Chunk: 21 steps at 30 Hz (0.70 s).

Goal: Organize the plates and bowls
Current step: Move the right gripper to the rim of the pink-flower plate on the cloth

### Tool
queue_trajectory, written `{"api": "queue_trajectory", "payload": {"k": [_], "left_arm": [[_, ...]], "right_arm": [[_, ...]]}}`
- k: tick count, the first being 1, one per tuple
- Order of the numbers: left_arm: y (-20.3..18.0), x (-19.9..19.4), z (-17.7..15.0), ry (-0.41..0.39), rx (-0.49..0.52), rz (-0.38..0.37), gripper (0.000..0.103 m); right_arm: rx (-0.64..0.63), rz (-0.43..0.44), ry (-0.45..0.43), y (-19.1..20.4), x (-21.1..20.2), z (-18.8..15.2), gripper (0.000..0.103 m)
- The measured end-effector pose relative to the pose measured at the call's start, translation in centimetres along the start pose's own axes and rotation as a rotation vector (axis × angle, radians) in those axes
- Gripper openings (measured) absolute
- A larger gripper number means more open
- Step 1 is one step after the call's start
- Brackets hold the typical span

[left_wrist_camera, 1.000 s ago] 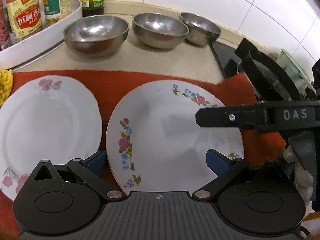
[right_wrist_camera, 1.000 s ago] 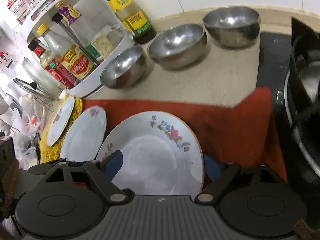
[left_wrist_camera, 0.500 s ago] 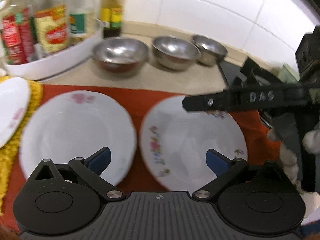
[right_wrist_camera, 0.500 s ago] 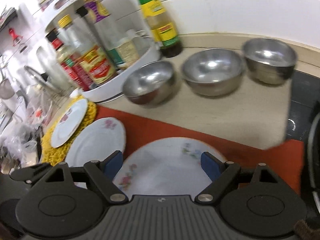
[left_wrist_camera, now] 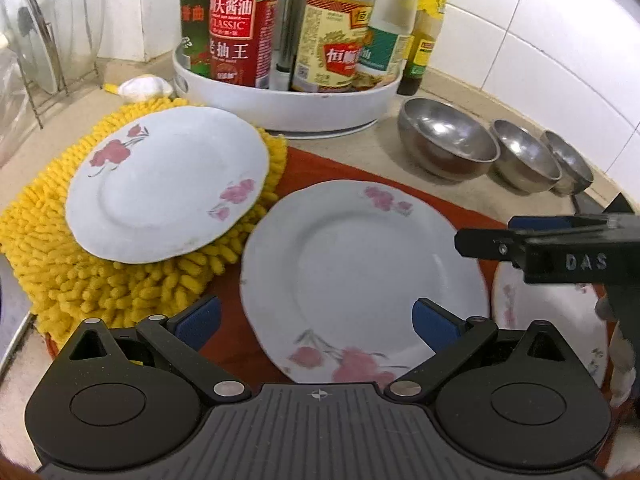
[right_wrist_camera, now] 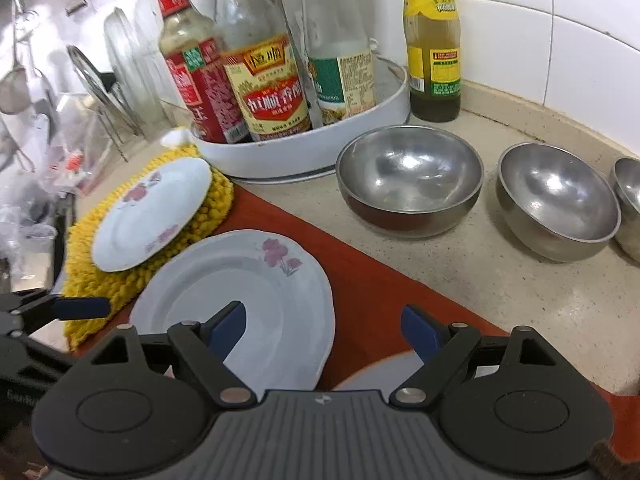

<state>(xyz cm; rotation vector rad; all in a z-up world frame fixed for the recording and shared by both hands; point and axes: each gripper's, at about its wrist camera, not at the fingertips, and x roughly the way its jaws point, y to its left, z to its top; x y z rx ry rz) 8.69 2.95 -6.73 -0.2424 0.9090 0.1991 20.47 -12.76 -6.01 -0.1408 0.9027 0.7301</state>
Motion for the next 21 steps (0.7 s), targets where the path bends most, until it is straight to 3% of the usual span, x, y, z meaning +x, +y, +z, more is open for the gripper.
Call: {"api": "queue_trajectory", "payload": {"k": [10, 21], "left_arm": [[0.3, 1.5, -0.3, 0.022, 0.089, 0.019, 0.103], [0.7, 2.6, -0.6, 0.036, 0.073, 0.015, 0.103]], "right_arm": [[-0.049, -0.145, 0.014, 2.5, 1.8, 0.5, 0.08], [-0.094, -0.153, 0.07, 4.5, 4.3, -0.2, 0.076]]}}
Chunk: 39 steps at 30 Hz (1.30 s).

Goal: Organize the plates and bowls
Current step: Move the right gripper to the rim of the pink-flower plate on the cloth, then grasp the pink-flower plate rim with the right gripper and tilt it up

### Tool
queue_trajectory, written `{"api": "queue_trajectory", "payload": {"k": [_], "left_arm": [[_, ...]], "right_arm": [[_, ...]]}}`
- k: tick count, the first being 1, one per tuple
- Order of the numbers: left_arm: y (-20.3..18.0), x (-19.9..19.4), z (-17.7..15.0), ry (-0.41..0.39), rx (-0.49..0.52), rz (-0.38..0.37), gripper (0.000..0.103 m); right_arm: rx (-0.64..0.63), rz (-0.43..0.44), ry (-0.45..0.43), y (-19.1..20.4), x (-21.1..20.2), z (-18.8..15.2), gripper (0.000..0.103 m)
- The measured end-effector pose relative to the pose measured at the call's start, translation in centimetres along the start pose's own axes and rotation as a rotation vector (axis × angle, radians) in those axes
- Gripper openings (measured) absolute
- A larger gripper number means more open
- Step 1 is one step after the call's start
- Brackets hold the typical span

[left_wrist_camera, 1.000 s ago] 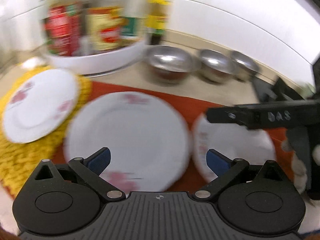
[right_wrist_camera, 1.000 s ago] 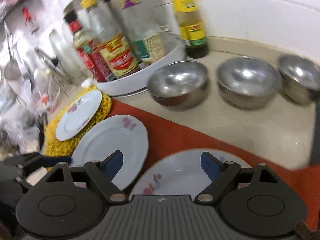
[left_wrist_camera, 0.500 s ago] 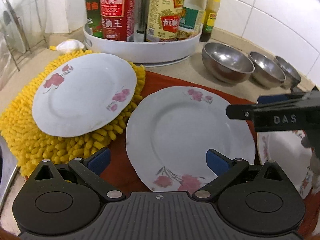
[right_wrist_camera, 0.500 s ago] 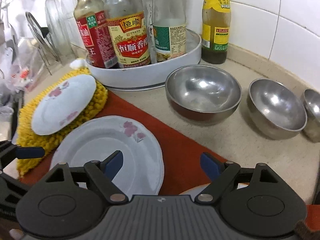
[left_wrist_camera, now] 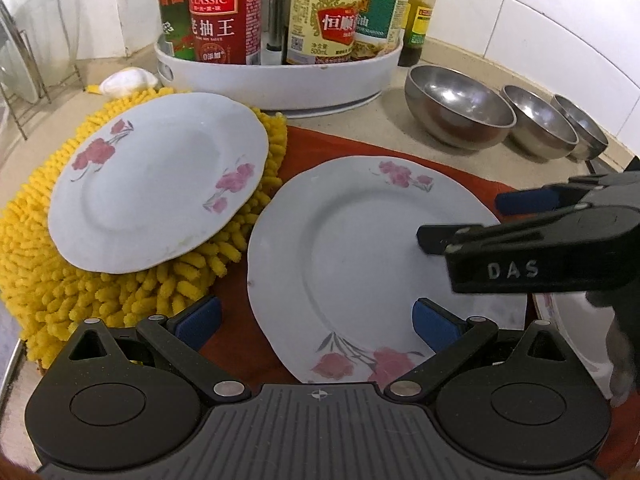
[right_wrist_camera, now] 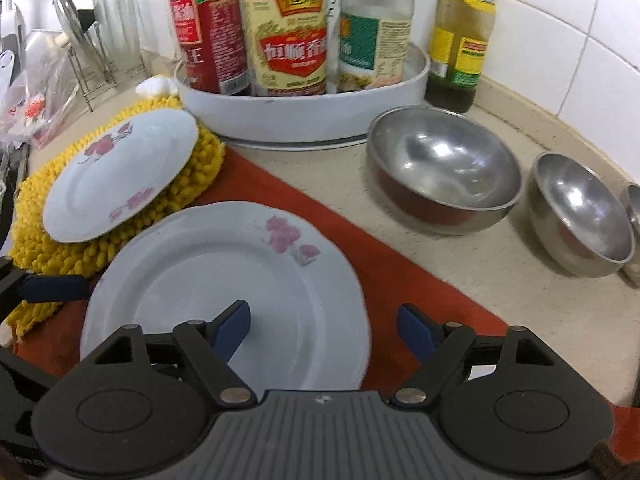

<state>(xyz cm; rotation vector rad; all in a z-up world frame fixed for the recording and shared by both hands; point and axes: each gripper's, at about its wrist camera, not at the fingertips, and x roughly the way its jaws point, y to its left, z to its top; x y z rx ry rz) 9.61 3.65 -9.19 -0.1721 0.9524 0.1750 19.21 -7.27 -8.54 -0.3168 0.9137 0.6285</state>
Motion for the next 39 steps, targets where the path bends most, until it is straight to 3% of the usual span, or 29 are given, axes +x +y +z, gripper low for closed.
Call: {"api": "queue_trajectory", "payload": {"k": [13, 22, 27, 39], "left_arm": [[0.0, 0.5, -0.2, -0.071, 0.014, -0.076, 0.103], [0.4, 0.7, 0.6, -0.069, -0.025, -0.124, 0.103], [0.9, 0.3, 0.7, -0.066, -0.036, -0.107, 0.102], [0.8, -0.7, 0.9, -0.085, -0.029, -0.082, 0.103]], "right_arm": [[0.055, 0.189, 0.037, -1.7, 0.2, 0.1, 0.073], [0.075, 0.207, 0.035, -2.0, 0.0, 0.1, 0.073], [0.114, 0.263, 0.032, -2.3, -0.5, 0.0, 0.073], [0.157, 0.278, 0.008, -2.1, -2.3, -0.1, 0.073]]}}
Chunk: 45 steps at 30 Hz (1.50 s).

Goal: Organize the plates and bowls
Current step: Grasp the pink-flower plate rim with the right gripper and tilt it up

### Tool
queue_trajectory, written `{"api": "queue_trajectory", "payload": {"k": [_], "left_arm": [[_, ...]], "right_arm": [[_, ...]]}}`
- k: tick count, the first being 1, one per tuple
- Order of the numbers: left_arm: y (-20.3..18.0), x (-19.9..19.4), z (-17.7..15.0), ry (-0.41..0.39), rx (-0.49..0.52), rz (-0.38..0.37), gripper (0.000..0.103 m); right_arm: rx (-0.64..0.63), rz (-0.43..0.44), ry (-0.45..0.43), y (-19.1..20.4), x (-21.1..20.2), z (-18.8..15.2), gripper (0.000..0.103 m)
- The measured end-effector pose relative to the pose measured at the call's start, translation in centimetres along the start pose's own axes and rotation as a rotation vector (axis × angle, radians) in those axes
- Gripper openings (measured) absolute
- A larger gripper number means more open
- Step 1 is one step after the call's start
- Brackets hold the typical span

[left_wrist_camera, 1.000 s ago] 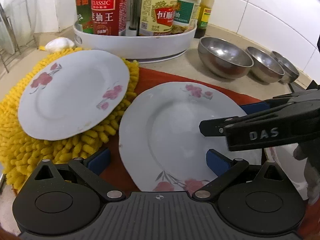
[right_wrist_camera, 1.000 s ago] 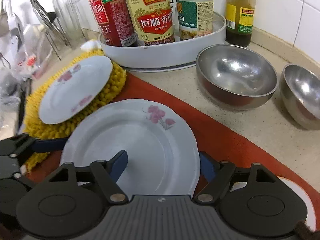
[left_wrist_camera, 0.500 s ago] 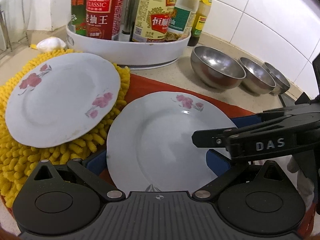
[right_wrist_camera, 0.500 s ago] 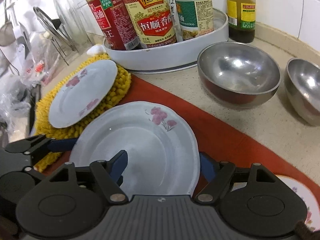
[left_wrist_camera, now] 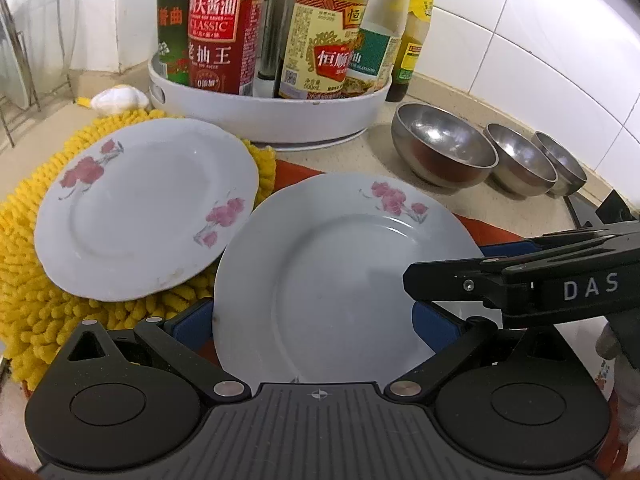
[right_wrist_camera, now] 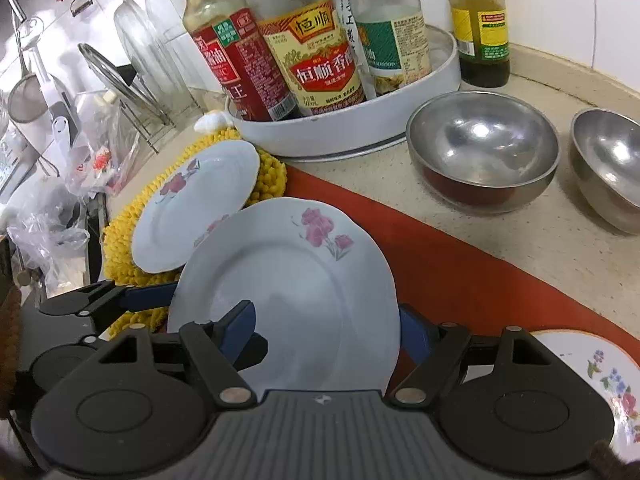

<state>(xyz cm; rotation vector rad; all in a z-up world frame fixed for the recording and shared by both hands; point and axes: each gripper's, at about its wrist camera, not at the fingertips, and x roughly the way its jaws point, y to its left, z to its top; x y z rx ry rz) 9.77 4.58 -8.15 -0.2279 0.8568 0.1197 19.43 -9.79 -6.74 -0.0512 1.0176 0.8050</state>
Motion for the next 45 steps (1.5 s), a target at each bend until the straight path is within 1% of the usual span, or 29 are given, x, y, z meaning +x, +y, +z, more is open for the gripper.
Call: {"api": "queue_trajectory", "payload": {"k": [14, 24, 35, 45], "left_arm": [[-1.0, -0.3, 0.9, -0.027, 0.042, 0.006, 0.103], [-2.6, -0.4, 1.5, -0.043, 0.079, -0.025, 0.103], [-6.3, 0.5, 1.8, -0.04, 0.163, -0.097, 0.103], [-12.0, 1.9, 1.0, -0.001, 0.289, -0.203, 0.103]], "right_arm": [[0.039, -0.022, -0.037, -0.1, -1.7, 0.2, 0.073], [0.074, -0.061, -0.073, -0.9, -3.8, -0.2, 0.073], [0.162, -0.125, -0.117, -3.2, -7.4, -1.9, 0.073], [0.307, -0.215, -0.138, -7.2, -10.6, -5.2, 0.073]]}}
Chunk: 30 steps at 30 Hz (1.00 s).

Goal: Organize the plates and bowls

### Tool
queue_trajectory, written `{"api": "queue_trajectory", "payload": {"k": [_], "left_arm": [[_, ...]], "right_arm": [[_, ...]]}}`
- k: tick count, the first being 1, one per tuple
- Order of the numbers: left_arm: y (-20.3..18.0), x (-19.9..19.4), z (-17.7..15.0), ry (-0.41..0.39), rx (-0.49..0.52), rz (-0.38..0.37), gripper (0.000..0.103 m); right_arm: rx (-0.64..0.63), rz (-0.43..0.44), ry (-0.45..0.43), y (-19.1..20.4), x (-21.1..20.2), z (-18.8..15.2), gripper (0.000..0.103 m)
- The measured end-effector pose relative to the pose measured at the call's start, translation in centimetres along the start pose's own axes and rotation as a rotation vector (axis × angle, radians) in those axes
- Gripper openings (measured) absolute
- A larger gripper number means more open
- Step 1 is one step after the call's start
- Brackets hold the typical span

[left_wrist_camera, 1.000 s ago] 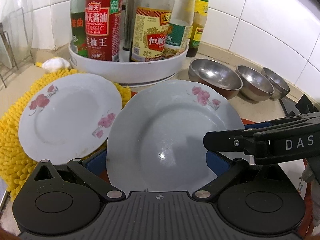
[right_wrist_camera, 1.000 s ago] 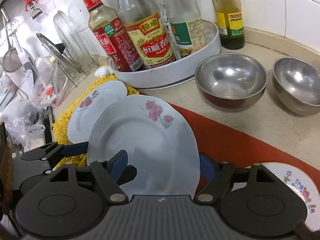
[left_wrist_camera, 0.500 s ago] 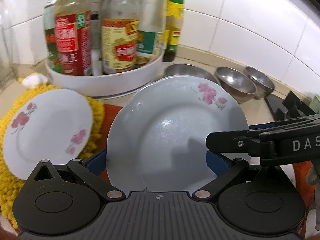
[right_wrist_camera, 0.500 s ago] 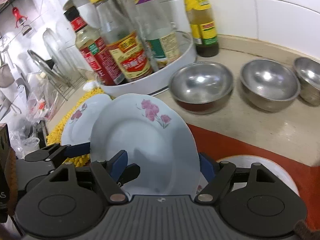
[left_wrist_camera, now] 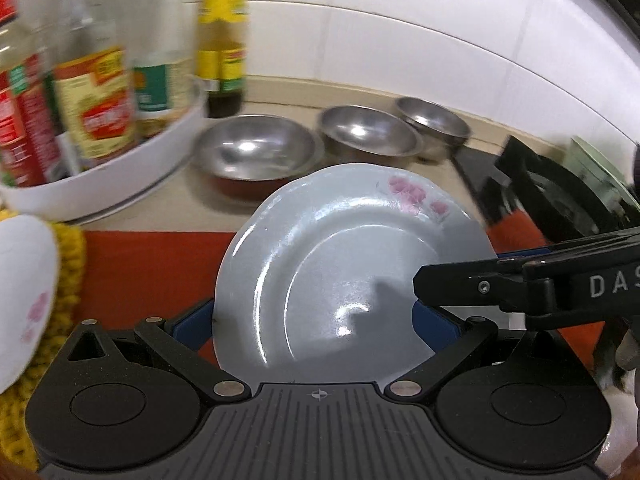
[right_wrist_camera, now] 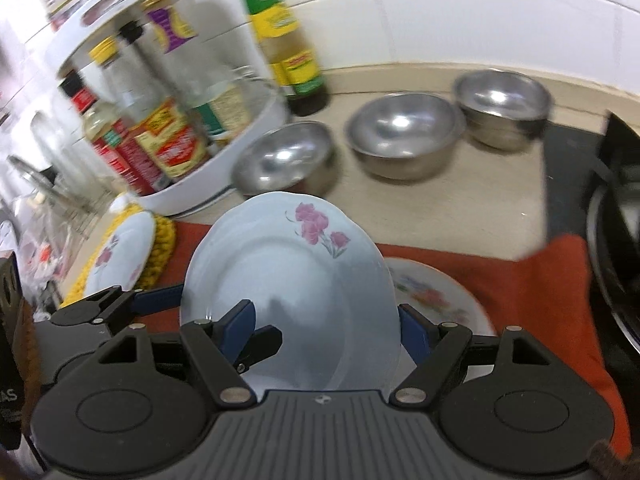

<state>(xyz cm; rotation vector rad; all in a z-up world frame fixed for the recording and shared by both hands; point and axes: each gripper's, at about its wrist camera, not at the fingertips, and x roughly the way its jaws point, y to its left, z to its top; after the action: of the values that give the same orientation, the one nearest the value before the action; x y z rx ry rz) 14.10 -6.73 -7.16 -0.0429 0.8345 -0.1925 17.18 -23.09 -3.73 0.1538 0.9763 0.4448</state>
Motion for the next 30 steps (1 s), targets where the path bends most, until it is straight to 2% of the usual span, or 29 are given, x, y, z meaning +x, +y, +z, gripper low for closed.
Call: {"api": "queue_trajectory", "payload": {"k": [9, 13, 18, 21, 26, 30], "left_arm": [[-3.5, 2.5, -0.1, 0.05, 0.067, -0.074, 0.101], [-3.8, 3.0, -0.4, 0.069, 0.064, -0.086, 0.099], [-4.3, 2.2, -0.2, 0.022, 0.113, -0.076, 0.101], [-3.9, 1.8, -0.1, 0.007, 0.1, -0.056, 0.102], [-2.6, 2.0, -0.3, 0.028, 0.069, -0.009, 0.103], [-2.1, 2.3, -0.7, 0.053, 0.045, -0.003, 0.103]], "right_arm": [[0.105, -0.084, 0.006, -4.2, -0.2, -1.3, 0.073], [0.083, -0.109, 0.004, -4.5, -0.4, -1.7, 0.073], [0.097, -0.1, -0.006, -5.2, -0.7, -1.6, 0.073], [0.052, -0.118, -0.025, -4.8, -1.2, -1.6, 0.074], [0.023, -0.148, -0.014, -5.2, -1.1, -2.2, 0.074], [0.029, -0.147, -0.008, -5.5, -1.1, -2.4, 0.075]]}}
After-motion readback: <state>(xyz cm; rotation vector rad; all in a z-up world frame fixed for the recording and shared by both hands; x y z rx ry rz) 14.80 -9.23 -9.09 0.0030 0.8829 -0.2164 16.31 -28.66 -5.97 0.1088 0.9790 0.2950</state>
